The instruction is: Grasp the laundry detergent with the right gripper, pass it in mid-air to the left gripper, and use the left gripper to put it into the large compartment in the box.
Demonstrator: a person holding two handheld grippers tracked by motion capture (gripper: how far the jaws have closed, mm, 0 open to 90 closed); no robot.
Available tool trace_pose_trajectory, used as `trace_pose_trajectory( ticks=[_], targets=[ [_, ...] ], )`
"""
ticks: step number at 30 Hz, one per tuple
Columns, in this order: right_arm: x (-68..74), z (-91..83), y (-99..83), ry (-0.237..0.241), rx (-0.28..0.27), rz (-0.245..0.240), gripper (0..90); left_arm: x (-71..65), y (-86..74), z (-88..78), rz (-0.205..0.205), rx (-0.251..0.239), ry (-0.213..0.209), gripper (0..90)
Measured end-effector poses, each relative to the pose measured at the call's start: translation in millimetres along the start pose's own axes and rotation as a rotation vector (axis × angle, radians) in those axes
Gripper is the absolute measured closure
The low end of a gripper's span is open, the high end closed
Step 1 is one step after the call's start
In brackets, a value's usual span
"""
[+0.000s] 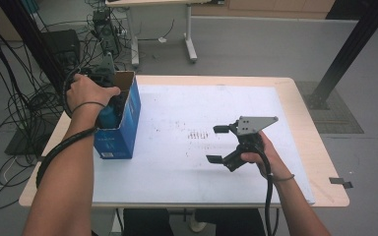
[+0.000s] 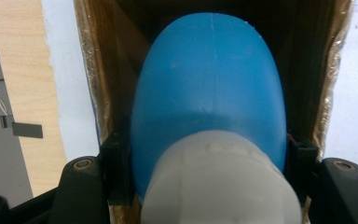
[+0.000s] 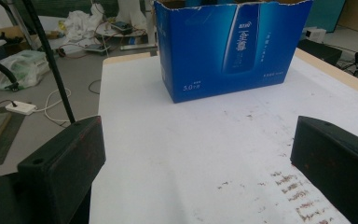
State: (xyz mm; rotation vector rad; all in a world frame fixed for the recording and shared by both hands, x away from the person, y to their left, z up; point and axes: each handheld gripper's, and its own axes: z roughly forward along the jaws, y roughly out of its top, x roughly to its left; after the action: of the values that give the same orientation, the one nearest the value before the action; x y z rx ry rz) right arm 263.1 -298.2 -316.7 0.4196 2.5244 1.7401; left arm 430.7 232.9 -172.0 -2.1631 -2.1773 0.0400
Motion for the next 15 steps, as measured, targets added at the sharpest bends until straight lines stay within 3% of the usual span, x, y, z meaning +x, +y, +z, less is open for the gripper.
trace_pose_trajectory(
  ticks=[15],
  targets=[
    [-0.6, 1.1, -2.2, 0.002, 0.002, 0.008, 3.1, -9.2, 0.0, 15.0, 0.009, 0.010, 0.023, 37.7]
  ],
)
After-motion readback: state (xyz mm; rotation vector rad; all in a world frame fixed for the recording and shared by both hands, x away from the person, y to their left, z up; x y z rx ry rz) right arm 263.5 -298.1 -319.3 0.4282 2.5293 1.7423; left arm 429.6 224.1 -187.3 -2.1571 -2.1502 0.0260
